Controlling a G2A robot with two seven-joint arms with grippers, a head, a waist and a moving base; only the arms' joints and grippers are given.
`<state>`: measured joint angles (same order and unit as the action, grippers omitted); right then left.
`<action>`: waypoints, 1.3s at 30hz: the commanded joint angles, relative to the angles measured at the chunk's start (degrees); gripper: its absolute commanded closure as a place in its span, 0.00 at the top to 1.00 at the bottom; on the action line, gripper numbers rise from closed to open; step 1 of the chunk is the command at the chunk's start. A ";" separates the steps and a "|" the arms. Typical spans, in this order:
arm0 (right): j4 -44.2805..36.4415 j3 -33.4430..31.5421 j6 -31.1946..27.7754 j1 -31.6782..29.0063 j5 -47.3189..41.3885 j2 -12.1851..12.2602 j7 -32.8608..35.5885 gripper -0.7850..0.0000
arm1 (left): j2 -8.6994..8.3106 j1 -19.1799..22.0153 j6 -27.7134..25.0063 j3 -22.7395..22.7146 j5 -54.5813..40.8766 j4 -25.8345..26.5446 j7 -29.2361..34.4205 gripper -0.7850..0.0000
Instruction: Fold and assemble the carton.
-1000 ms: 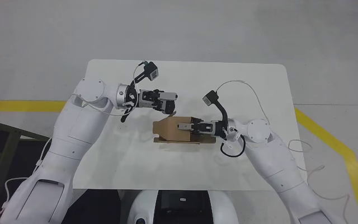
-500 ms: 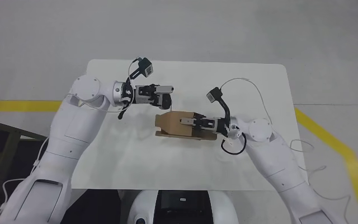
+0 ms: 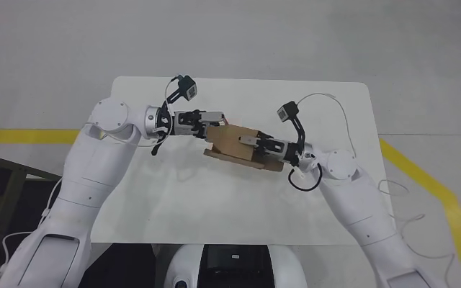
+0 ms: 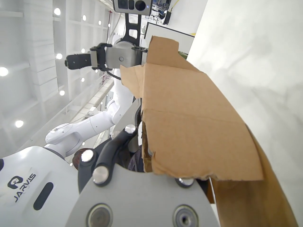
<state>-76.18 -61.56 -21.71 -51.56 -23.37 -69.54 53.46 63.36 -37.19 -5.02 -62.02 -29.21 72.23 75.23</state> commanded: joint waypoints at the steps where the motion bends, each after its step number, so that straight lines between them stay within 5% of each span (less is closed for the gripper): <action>1: -0.06 -0.41 0.25 0.05 -0.05 0.00 -1.01 0.00 | -0.01 -0.04 0.15 0.11 0.00 0.19 0.15 1.00; 39: -1.93 -0.08 4.78 -0.05 3.32 -1.68 -16.87 0.00 | 0.77 1.11 0.72 3.72 -0.46 0.92 1.26 1.00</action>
<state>-78.04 -61.73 -16.99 -51.54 -20.02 -71.16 36.68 64.10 -36.14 -4.29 -58.38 -29.60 73.24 76.49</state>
